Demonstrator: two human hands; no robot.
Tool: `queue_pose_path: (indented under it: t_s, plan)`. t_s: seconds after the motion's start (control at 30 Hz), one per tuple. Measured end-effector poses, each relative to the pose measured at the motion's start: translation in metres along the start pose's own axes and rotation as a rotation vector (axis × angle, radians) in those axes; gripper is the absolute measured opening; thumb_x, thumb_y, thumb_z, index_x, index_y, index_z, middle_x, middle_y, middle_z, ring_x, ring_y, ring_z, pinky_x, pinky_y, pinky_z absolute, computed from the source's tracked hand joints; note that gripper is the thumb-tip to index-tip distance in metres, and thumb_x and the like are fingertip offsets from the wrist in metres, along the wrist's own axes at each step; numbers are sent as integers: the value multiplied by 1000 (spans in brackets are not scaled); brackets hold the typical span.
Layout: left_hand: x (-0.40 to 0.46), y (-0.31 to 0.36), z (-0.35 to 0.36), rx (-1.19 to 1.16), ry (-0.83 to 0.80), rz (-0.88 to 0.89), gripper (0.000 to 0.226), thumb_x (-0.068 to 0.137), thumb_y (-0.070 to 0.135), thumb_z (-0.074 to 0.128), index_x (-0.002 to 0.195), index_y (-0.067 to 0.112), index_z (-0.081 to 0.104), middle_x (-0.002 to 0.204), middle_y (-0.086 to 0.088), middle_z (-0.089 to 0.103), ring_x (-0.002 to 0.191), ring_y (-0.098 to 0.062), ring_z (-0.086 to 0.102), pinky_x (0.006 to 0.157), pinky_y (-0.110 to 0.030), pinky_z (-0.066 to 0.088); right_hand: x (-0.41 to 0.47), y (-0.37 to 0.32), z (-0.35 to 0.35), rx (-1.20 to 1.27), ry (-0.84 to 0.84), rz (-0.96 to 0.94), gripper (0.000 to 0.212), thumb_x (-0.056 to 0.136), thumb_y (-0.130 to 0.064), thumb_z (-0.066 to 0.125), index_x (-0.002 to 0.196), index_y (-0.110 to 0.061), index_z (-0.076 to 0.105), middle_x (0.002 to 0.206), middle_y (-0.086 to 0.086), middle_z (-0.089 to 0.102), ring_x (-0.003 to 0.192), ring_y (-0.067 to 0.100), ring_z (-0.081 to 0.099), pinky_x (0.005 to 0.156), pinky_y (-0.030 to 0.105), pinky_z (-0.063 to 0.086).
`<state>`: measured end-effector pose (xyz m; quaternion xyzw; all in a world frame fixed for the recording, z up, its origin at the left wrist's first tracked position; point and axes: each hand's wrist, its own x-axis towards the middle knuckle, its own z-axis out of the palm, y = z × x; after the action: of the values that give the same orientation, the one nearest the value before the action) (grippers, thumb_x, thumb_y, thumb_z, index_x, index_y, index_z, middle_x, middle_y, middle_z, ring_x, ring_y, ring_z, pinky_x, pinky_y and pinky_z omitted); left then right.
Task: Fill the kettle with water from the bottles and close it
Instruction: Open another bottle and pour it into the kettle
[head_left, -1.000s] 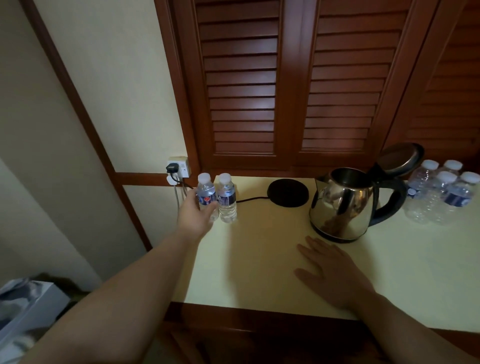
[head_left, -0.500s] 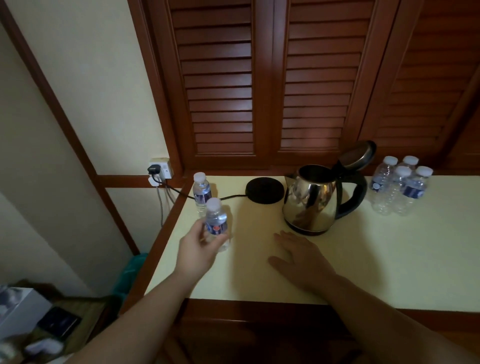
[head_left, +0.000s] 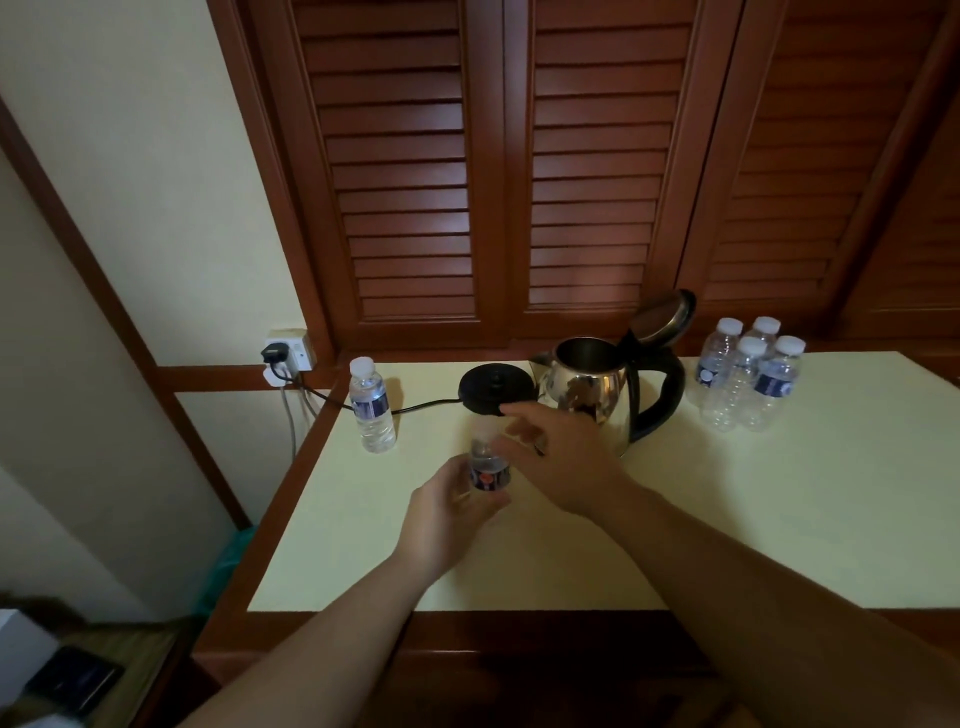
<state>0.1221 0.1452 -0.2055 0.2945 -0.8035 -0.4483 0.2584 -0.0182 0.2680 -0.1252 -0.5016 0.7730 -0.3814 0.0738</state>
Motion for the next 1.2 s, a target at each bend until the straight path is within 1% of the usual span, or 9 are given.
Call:
queue_pose_path:
  t_s: [0.1, 0.2, 0.4, 0.53, 0.63, 0.7, 0.77, 0.9, 1.2]
  plan:
    - [-1, 7, 7, 25, -60, -3, 30, 84, 32, 83, 104, 40, 62, 93, 26, 69, 85, 18, 62, 68, -4, 44, 12, -16, -10, -79, 31, -31, 46, 88, -65, 64, 111, -26, 71, 99, -9, 68, 89, 9, 63, 84, 39, 57]
    - [-1, 9, 11, 3, -98, 3, 31, 85, 34, 82, 109, 42, 64, 99, 27, 71, 89, 17, 63, 71, -1, 43, 16, -21, -13, -163, 37, 16, 46, 80, -69, 70, 82, -23, 60, 76, -5, 58, 71, 13, 57, 71, 40, 54]
    - [1, 8, 12, -13, -123, 35, 32, 86, 36, 81, 109, 48, 62, 101, 30, 70, 93, 13, 64, 74, -2, 45, 15, -20, -13, -202, 23, 54, 42, 83, -57, 76, 77, -21, 55, 73, 0, 53, 67, 14, 53, 65, 35, 48]
    - [3, 7, 11, -28, -153, 47, 34, 87, 32, 80, 117, 41, 65, 106, 26, 72, 97, 11, 65, 77, -3, 45, 16, -15, -25, -132, -120, -78, 18, 92, -41, 73, 92, -26, 64, 93, -8, 52, 80, 7, 52, 72, 24, 43]
    - [4, 7, 11, -32, -175, 50, 33, 88, 28, 79, 114, 42, 64, 103, 28, 71, 97, 12, 64, 77, -2, 43, 21, -9, -38, -86, -278, -96, 35, 97, -35, 68, 130, -23, 68, 113, -15, 56, 98, 3, 59, 83, 21, 49]
    - [4, 7, 11, -39, -171, 57, 33, 88, 27, 79, 116, 41, 65, 104, 26, 72, 99, 11, 64, 78, -2, 43, 22, -9, -42, -46, -294, -87, 44, 95, -38, 70, 138, -30, 63, 120, -17, 61, 103, 1, 62, 87, 22, 53]
    - [4, 8, 11, -38, -170, 62, 36, 89, 29, 79, 118, 43, 64, 109, 24, 72, 102, 10, 65, 80, -3, 44, 21, -10, -43, -52, -225, -39, 50, 88, -46, 76, 133, -31, 63, 113, -12, 65, 98, 3, 63, 83, 24, 55]
    - [3, 9, 10, -14, -182, 53, 37, 90, 34, 78, 112, 55, 58, 109, 29, 70, 101, 14, 63, 79, -1, 44, 19, -15, -34, -160, -91, -10, 39, 81, -56, 80, 93, -23, 64, 88, -3, 62, 80, 12, 60, 67, 27, 50]
    - [5, 8, 10, -21, -197, 45, 37, 90, 34, 78, 117, 51, 61, 110, 29, 71, 104, 10, 65, 85, -11, 47, 22, -6, -41, -83, -136, -135, 36, 95, -31, 68, 130, -23, 67, 116, -9, 61, 102, 4, 58, 84, 22, 50]
